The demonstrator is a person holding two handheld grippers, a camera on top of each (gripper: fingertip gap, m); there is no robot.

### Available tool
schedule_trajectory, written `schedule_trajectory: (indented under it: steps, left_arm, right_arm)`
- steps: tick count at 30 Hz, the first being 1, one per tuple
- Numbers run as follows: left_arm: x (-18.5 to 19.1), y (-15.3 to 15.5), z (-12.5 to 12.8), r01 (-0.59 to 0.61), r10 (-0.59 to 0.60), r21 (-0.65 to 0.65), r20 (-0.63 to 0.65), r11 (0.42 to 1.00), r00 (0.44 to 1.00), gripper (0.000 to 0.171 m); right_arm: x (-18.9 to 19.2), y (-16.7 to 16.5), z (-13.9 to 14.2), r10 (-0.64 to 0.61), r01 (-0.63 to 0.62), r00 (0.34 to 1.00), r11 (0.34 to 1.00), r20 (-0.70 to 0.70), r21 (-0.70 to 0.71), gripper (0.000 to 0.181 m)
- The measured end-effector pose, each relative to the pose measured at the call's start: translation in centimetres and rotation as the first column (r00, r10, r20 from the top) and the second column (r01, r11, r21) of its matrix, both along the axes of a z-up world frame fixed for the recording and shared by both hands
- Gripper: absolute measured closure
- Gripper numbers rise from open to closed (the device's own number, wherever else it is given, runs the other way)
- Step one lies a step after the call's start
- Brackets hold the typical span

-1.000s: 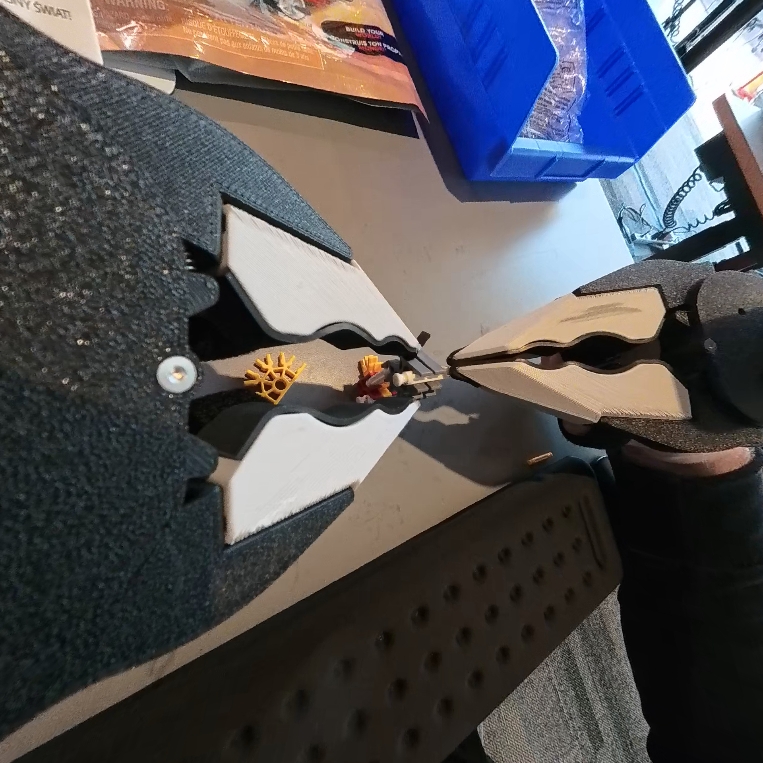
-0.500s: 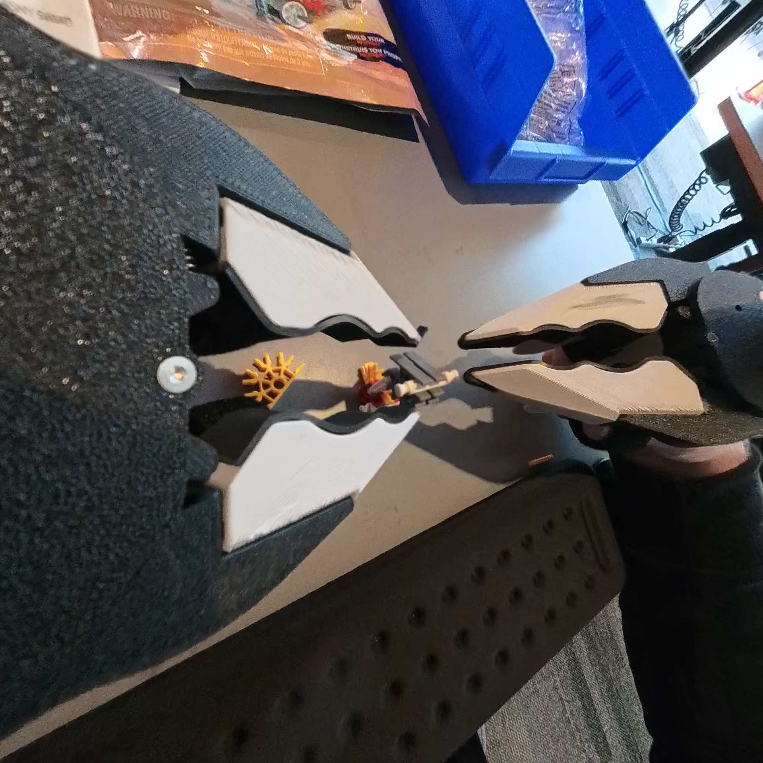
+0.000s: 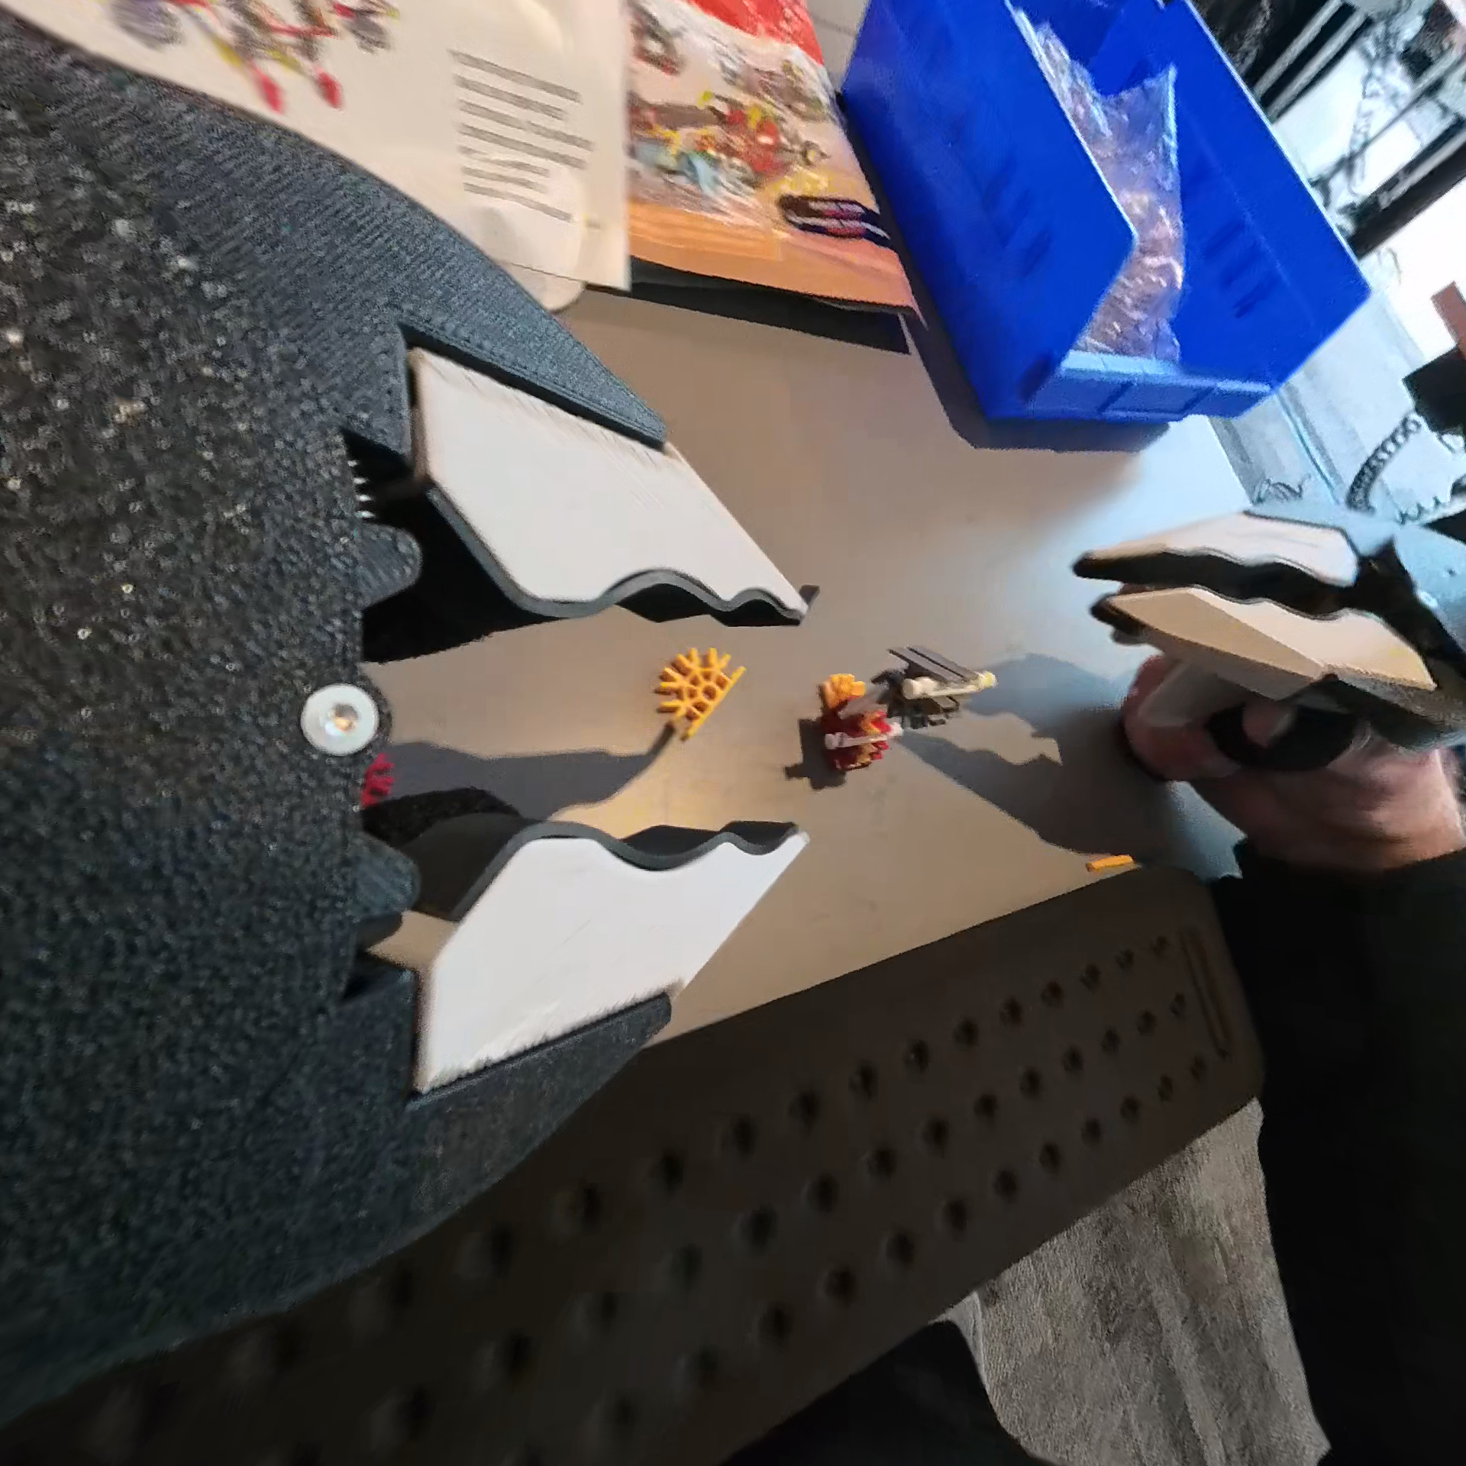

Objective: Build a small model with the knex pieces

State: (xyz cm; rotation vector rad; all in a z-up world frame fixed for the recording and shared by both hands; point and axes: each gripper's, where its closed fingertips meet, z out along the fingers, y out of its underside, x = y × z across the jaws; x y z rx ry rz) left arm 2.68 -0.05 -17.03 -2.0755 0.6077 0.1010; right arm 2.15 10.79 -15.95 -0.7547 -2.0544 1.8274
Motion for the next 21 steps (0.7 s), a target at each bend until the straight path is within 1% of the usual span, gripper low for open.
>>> schedule_trajectory:
  steps: [7,9,11,13,15,16,18,20,21]
  left_arm:
    - [-2.4,-4.6,-0.7,-0.138,0.138,-0.004,-0.051,0.990,0.989,0.126]
    - [-2.6,-5.8,-0.7,-0.164,0.164,-0.002,-0.042,0.986,0.986,0.126]
    - [-2.7,-6.9,-0.4,-0.189,0.190,0.012,-0.032,0.982,0.981,0.126]
    - [-2.9,-7.9,-0.2,-0.221,0.221,0.021,-0.030,0.975,0.975,0.126]
    - [-3.2,-8.8,-0.1,-0.255,0.256,0.026,-0.027,0.966,0.966,0.128]
    - [-3.2,-9.2,-0.2,-0.269,0.270,0.028,-0.023,0.963,0.963,0.128]
    - [-3.3,-9.7,-0.6,-0.287,0.287,0.028,-0.012,0.958,0.958,0.129]
    - [-3.6,-9.8,-0.9,-0.306,0.306,0.027,-0.005,0.952,0.952,0.130]
    - [-3.8,-9.7,-1.1,-0.312,0.312,0.022,-0.001,0.950,0.950,0.130]
  right_arm:
    - [0.2,0.3,0.5,0.006,-0.007,1.000,1.000,-0.017,-0.031,0.168]
    - [0.2,0.2,0.5,0.005,-0.006,1.000,1.000,-0.026,-0.019,0.167]
    - [0.3,0.0,0.2,-0.004,0.005,1.000,1.000,-0.021,0.011,0.162]
    - [0.3,-0.3,-0.4,-0.030,0.030,1.000,0.997,-0.006,0.069,0.158]
    - [0.3,-0.9,-1.1,-0.073,0.068,0.997,0.986,0.025,0.150,0.145]
    - [0.2,-1.3,-1.5,-0.107,0.096,0.993,0.975,0.045,0.199,0.143]
    - [0.4,-2.5,-2.3,-0.158,0.129,0.985,0.945,0.075,0.302,0.125]
    - [0.3,-3.2,-2.6,-0.242,0.190,0.964,0.914,0.106,0.358,0.123]
    - [0.3,-3.7,-2.7,-0.276,0.213,0.952,0.906,0.130,0.366,0.118]
